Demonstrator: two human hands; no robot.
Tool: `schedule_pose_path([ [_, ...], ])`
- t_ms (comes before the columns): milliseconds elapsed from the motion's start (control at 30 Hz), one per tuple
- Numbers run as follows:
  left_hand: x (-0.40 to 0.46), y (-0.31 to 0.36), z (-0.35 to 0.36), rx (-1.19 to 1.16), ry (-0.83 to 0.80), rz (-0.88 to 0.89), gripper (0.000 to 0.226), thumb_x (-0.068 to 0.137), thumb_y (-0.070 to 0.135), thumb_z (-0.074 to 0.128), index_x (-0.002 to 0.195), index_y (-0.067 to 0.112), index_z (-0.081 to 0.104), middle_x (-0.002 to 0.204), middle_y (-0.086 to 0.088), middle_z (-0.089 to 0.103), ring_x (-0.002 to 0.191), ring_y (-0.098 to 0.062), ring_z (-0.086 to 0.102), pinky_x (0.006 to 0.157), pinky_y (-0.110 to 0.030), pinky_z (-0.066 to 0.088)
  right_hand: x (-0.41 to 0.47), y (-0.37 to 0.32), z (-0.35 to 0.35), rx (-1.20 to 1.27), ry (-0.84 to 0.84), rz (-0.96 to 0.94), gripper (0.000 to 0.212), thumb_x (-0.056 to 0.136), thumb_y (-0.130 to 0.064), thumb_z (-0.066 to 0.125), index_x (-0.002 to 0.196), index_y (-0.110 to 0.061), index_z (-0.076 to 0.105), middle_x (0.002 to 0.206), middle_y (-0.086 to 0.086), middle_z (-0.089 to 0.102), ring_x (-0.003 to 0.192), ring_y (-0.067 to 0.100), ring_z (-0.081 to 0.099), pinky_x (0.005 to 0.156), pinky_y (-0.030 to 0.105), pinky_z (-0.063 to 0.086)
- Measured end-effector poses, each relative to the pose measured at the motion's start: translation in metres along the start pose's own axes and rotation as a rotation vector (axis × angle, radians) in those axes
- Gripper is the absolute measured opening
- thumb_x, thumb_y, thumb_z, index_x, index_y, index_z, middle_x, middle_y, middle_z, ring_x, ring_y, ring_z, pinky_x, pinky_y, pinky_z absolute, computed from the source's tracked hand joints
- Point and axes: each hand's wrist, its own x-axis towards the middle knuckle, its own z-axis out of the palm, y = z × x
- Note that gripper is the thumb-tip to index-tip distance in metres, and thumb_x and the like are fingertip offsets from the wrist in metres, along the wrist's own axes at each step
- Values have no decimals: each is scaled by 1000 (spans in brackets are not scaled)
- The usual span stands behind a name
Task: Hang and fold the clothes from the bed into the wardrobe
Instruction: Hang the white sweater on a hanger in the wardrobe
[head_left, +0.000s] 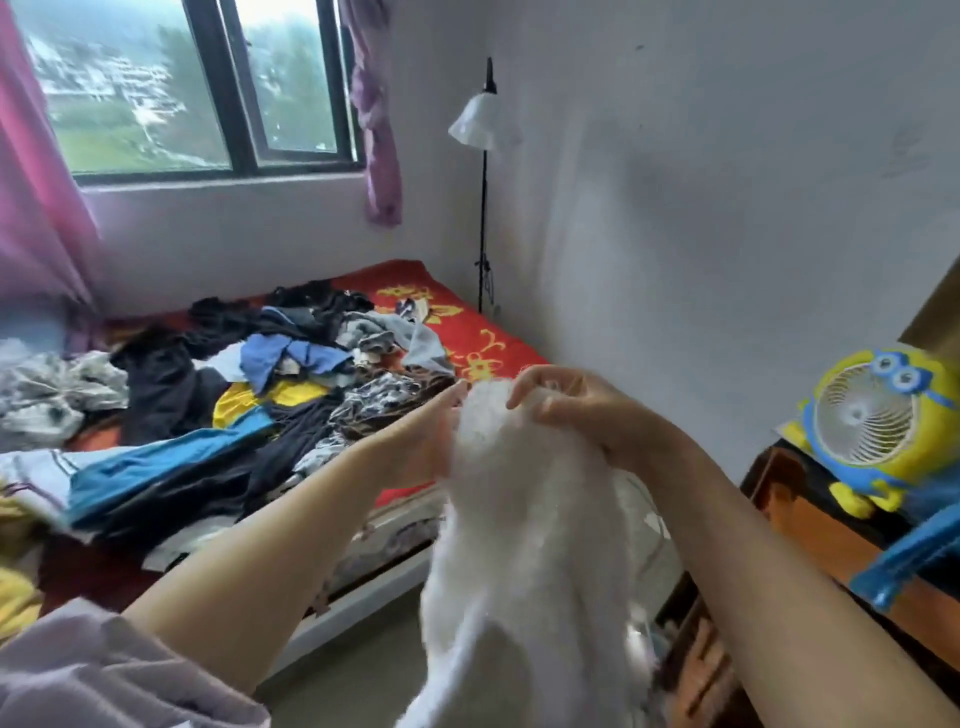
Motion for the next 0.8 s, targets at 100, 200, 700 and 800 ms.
schedule_pose_path([
  [100, -24, -7, -17, -63, -54, 3, 31, 98, 19, 47, 77, 14, 68, 56, 5, 37, 46, -7, 33, 52, -20, 42, 17, -6, 12, -51, -29, 1, 34, 70, -9, 53, 93, -25, 72, 91, 2, 64, 76, 14, 60, 65, 24, 52],
  [200, -47, 2, -23, 89, -54, 126, 30, 94, -4, 45, 83, 10, 70, 70, -4, 55, 61, -12, 56, 68, -26, 53, 27, 1, 32, -178, -81, 41, 42, 68, -12, 55, 103, -29, 70, 107, -5, 66, 92, 5, 64, 75, 21, 51],
  [700, -122, -45, -93, 832, 553, 261, 32, 65, 46, 61, 74, 15, 68, 75, 0, 69, 73, -6, 59, 80, -43, 52, 74, 23, 61, -792, -194, 167, 42, 70, -34, 62, 112, -30, 58, 107, -8, 62, 104, 12, 58, 80, 19, 46],
  [800, -137, -37, -64, 797, 495, 312, 30, 72, 38, 62, 77, 9, 67, 72, 4, 63, 69, -3, 54, 71, -37, 50, 80, 39, 89, -770, -368, 118, 53, 82, -32, 72, 130, -31, 50, 119, -10, 61, 109, 6, 57, 94, 26, 47],
])
